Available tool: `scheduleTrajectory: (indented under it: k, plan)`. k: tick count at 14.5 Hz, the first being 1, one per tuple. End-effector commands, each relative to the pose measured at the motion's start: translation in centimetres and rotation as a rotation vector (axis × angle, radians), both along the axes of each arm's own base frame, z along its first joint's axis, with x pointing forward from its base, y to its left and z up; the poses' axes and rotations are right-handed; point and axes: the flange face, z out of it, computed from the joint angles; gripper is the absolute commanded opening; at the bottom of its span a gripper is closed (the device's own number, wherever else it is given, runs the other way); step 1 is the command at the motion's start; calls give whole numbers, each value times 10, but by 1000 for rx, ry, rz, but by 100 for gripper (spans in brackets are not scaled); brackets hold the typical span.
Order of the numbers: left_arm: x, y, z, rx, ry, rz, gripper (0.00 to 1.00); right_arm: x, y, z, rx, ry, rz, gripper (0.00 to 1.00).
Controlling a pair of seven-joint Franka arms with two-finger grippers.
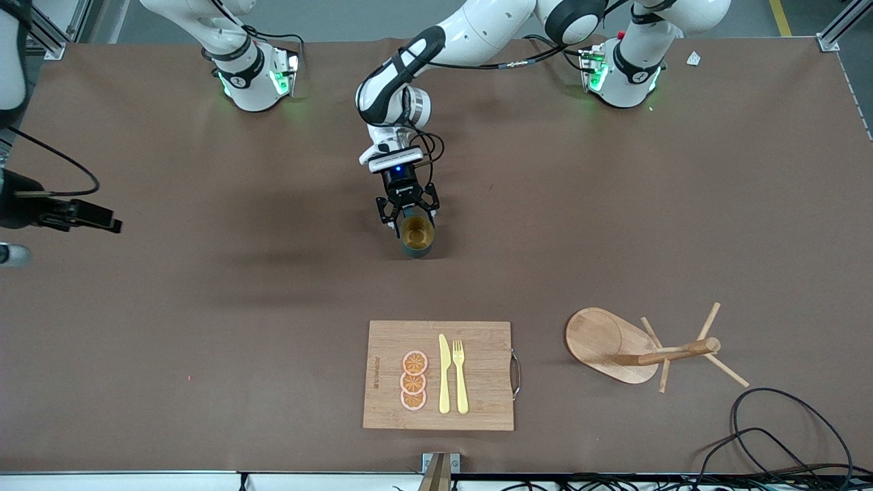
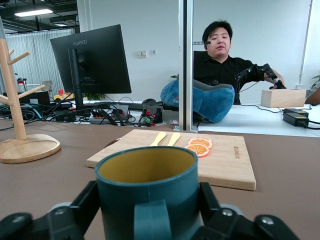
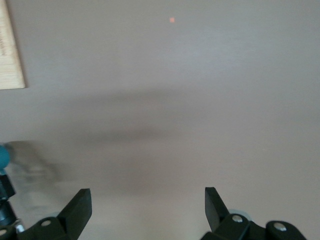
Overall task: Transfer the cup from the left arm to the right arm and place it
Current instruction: 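Lower the mug with the left gripper while the right gripper approaches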
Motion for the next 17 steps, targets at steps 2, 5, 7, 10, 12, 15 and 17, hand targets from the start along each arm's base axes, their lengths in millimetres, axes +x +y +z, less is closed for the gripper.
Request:
scheduleTrajectory:
  k: [2,5,7,10,12,15,17]
  plan:
    - [-17,-15,13,-10,-1,-14,100,12,70,-25,-10,9,-50,100]
    - [-32,-16,31,-25,-16,53,100,6,135,-41,-26,4,-96,100]
    - [-46,-20,47,-46,-2,94,100,-2,167,-55,-30,12,-59,100]
    - [-49,-18,80,-92,30,194,100,-11,204,-78,-31,-8,-66,100]
    - [-41,-14,118,-134,40,266,100,-20,232,-97,-24,-5,-30,100]
    - [-27,-7,167,-174,110,341,100,-35,261,-129,-17,-32,10,100]
    - [-17,1,186,-202,129,383,100,-40,281,-144,-12,-50,39,100]
